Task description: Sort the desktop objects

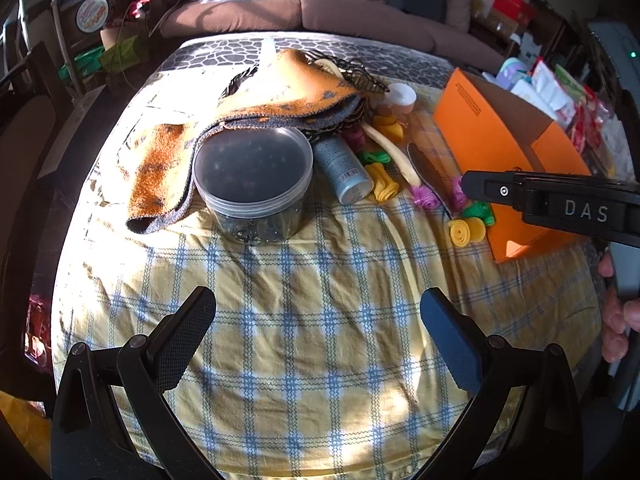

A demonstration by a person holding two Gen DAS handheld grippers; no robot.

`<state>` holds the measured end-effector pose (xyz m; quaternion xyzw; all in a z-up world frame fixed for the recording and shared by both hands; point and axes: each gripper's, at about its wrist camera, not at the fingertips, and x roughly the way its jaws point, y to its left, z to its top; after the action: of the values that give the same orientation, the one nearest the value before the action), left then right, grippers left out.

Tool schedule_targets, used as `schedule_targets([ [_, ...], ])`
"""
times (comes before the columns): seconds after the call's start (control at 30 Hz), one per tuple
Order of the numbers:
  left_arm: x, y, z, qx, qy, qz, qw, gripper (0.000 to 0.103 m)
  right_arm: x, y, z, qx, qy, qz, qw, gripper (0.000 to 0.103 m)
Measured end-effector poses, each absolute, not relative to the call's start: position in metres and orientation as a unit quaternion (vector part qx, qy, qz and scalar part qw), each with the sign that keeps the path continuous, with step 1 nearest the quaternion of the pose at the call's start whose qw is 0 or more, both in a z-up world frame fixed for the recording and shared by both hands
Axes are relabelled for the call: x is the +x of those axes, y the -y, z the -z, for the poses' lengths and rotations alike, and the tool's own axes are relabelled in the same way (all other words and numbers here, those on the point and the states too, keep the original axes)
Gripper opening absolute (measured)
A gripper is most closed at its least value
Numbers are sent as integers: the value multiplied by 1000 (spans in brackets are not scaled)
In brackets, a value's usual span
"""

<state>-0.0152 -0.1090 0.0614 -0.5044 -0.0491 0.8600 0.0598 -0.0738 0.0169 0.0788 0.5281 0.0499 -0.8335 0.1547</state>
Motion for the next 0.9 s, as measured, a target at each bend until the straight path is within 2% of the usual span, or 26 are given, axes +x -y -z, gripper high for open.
schedule_targets([
  [0.43,-20,111,-47,-513,40,-855,69,102,-93,17,-41,527,-139,827,141,61],
  [0.47,-20,111,-46,-513,40,-854,70,102,-94,18,-38,527,-146,826,138,59],
  [0.53,-21,110,-45,-514,40,-854,71,102,-97,18,-34,529,-152,823,139,48],
  [0.57,-21,110,-45,-515,41,-853,71,102,-99,17,-32,532,-151,821,141,31],
  [0.67,-22,110,-44,-516,42,-853,72,102,-102,14,-33,532,-144,822,143,27],
  [0.9,-22,107,-43,-516,40,-852,74,102,-103,7,-56,511,-129,838,145,10],
])
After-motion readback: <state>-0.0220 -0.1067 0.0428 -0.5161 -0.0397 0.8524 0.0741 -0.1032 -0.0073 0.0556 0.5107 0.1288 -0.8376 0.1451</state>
